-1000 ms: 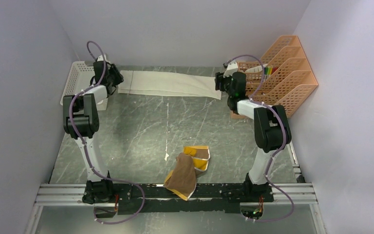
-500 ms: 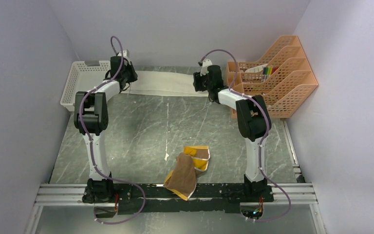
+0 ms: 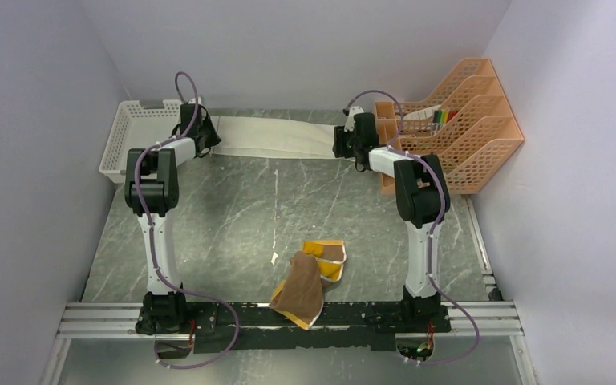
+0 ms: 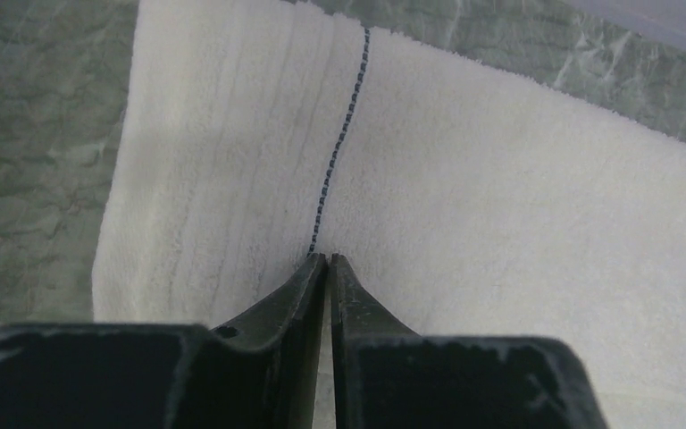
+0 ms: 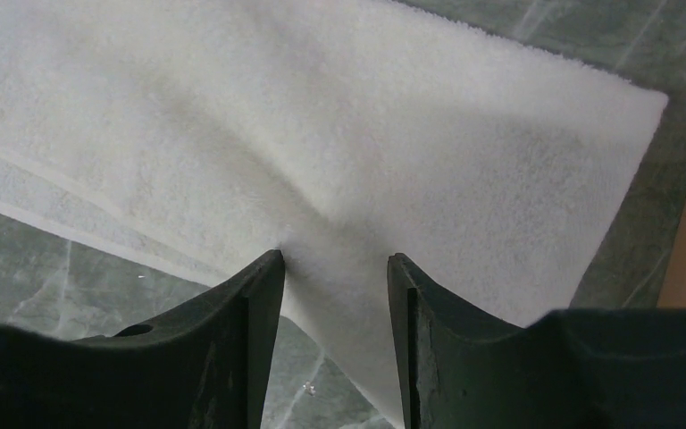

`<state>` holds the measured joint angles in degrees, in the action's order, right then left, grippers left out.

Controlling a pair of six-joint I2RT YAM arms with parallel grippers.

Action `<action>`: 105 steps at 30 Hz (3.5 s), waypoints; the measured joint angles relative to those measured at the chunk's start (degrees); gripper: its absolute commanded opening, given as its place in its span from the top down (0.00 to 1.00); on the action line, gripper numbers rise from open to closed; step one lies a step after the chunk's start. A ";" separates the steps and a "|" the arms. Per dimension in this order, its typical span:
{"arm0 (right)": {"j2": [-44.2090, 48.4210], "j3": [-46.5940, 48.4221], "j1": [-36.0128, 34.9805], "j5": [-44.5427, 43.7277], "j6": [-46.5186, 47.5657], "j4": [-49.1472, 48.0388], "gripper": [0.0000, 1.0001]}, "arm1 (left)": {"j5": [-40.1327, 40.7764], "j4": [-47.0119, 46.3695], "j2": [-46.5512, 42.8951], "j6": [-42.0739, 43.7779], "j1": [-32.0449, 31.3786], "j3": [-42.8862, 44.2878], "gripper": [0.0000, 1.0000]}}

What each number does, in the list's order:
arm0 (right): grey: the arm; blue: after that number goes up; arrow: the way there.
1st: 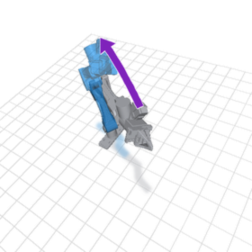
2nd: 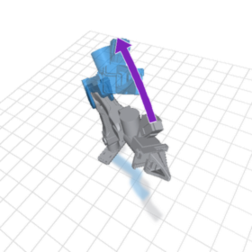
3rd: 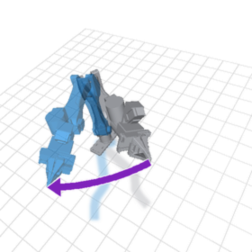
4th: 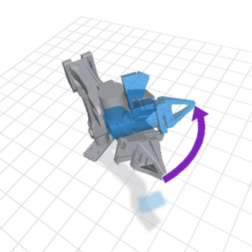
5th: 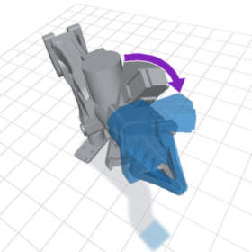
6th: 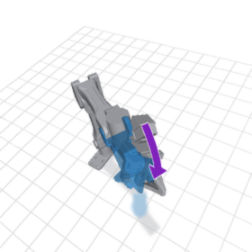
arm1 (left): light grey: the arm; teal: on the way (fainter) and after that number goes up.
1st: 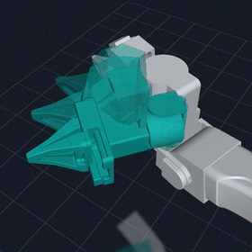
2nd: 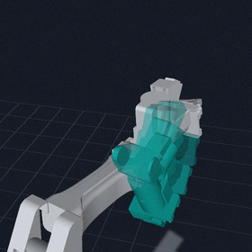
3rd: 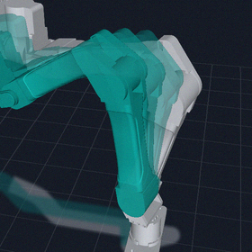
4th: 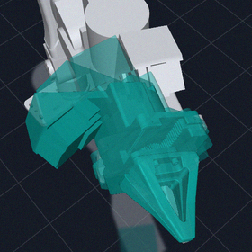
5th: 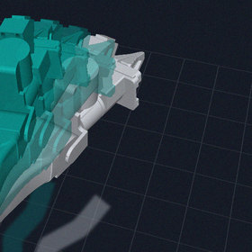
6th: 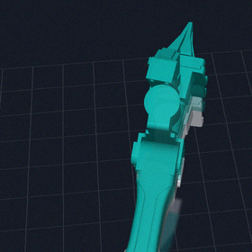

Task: Roll the towels
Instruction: Fold the towel at the corner of the board.

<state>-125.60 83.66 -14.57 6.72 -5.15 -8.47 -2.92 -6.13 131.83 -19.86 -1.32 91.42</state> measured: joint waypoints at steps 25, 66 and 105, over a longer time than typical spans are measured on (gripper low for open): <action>-8.00 13.64 5.88 5.70 -2.36 7.39 0.34 | -2.62 3.87 -8.26 -2.45 2.21 -10.69 0.78; 7.41 -3.26 6.05 16.35 -5.38 -2.51 0.25 | -0.24 20.52 0.81 5.90 7.43 11.61 0.59; 15.76 -8.26 6.05 16.41 -4.85 -3.06 0.24 | 4.44 24.00 -7.10 8.85 3.34 11.50 0.93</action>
<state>-109.84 75.40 -8.51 23.14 -10.00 -11.53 1.52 17.87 124.73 -11.00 2.02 102.91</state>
